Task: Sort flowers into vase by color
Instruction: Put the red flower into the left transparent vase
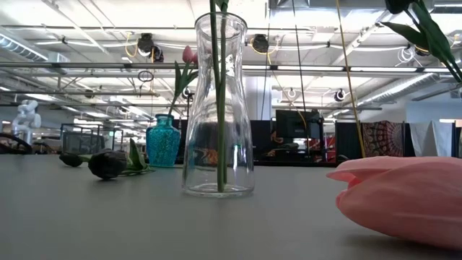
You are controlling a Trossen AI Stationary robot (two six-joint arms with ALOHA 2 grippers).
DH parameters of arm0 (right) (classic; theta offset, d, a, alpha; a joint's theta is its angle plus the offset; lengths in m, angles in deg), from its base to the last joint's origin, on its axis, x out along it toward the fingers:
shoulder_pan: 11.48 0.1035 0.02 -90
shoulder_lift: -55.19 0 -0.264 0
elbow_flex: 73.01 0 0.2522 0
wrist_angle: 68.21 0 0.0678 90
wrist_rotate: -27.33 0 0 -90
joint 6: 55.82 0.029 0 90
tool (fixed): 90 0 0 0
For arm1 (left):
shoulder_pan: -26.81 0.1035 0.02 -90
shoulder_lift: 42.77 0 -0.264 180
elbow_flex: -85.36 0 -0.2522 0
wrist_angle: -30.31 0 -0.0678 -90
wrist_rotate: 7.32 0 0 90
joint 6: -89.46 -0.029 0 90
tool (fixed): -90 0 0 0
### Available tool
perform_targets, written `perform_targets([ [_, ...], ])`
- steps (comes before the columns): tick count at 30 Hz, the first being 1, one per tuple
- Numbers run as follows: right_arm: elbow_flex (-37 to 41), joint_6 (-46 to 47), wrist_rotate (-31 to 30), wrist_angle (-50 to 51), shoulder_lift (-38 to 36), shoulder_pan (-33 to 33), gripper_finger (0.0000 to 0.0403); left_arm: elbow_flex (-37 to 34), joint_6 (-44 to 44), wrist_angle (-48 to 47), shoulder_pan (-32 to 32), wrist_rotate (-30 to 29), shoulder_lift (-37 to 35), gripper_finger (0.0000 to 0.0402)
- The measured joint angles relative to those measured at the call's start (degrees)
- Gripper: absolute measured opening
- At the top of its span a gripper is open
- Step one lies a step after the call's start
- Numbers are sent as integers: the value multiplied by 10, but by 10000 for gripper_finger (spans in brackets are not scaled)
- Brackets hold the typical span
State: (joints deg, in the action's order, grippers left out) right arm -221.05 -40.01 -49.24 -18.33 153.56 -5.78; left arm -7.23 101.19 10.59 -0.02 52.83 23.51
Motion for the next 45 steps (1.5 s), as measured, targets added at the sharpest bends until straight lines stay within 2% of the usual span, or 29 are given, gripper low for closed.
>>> perform_targets([
  [7,-1,-28,-3,4,11,51,0,0,0,-8,-1,0,0,76],
  [14,0,-70,-80,11,44,95,0,0,6,-9,-3,3,0,76],
  [24,0,-121,-121,56,65,113,0,0,17,-11,-5,8,0,76],
  [33,0,-163,-133,144,11,111,0,0,16,-12,-6,8,0,76],
  [38,0,-184,-167,185,-34,109,0,0,16,-12,-6,8,0,76],
  [45,0,-188,-170,271,-103,98,0,0,17,-12,-6,1,0,76],
])
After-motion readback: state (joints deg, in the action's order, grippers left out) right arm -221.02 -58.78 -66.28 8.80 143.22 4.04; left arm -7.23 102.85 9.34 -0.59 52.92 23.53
